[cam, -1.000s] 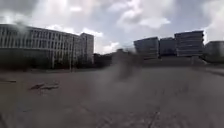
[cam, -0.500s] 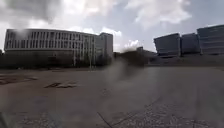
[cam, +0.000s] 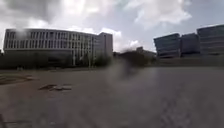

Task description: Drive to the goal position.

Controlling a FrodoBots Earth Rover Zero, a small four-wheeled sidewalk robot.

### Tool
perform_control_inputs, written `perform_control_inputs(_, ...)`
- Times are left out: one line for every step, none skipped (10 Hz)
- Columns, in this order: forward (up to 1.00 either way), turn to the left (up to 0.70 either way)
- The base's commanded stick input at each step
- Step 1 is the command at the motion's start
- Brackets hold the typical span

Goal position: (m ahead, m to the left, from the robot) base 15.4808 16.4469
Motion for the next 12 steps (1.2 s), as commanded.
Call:
perform_control_inputs(0.70,0.27)
perform_control_inputs(0.70,0.35)
perform_control_inputs(0.70,0.17)
perform_control_inputs(0.70,0.04)
perform_control_inputs(0.70,0.02)
perform_control_inputs(0.70,0.02)
perform_control_inputs(0.70,0.02)
perform_control_inputs(0.70,0.02)
perform_control_inputs(0.70,0.02)
perform_control_inputs(0.70,0.02)
perform_control_inputs(0.70,0.02)
perform_control_inputs(0.70,0.02)
